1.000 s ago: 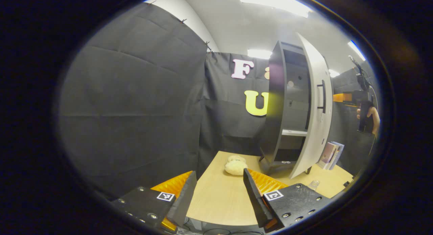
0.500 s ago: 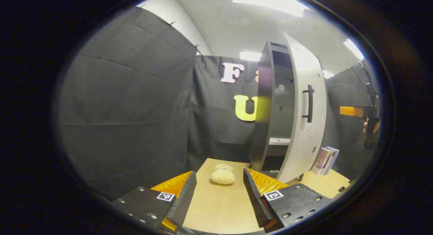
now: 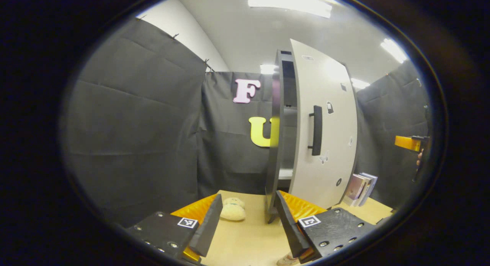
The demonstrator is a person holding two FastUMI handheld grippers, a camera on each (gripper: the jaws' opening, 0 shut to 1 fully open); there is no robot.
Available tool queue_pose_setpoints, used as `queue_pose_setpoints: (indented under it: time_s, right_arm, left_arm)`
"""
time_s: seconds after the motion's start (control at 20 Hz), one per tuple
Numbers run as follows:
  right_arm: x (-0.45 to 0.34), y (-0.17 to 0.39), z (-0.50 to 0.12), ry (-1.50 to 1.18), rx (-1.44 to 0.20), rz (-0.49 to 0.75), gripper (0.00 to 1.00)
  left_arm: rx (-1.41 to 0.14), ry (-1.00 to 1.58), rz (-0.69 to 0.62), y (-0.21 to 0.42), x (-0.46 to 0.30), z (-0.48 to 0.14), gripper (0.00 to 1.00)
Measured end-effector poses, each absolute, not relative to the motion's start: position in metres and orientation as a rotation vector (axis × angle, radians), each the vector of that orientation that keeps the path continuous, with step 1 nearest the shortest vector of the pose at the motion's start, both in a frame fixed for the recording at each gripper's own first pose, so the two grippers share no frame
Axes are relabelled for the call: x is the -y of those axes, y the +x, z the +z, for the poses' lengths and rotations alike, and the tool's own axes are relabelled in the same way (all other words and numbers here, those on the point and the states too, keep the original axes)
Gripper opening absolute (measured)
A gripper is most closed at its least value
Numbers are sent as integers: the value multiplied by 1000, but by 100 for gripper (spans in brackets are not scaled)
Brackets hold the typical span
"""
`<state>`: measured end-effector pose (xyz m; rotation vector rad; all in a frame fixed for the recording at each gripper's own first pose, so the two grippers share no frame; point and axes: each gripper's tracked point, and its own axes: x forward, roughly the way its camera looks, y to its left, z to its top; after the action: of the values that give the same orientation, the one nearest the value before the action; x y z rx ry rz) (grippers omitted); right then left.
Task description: Open the cabinet door with the right hand, grasp the bottle in the cabinet with the left hand and place it on the coaster, then close the cabinet door with the right hand.
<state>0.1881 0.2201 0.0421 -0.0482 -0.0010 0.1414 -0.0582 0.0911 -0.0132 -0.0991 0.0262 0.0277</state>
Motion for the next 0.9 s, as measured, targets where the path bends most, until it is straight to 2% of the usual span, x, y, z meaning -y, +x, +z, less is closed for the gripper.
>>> queue_pose_setpoints:
  time_s: [0.1, 0.15, 0.2, 0.25, 0.7, 0.75, 0.9]
  right_arm:
    - [-203, 187, 31, -53, -16, 133, 95]
    - [-196, 187, 27, -50, -24, 131, 95]
    - [-191, 186, 22, -44, -33, 131, 95]
    - [-186, 184, 17, -38, -41, 131, 95]
    - [-170, 176, 0, -32, -65, 137, 95]
    - [-171, 175, 0, -33, -63, 138, 95]
    - [-173, 172, 1, -28, -60, 143, 95]
  left_arm:
    - [-17, -92, 27, -53, -74, -4, 79]
    - [-14, -88, 26, -51, -67, 0, 85]
    - [-11, -86, 23, -48, -60, 4, 85]
    - [-11, -89, 19, -45, -52, 5, 80]
    - [1, -75, 23, -45, -28, 10, 80]
    - [3, -71, 25, -46, -29, 10, 74]
    - [3, -71, 32, -50, -31, 10, 74]
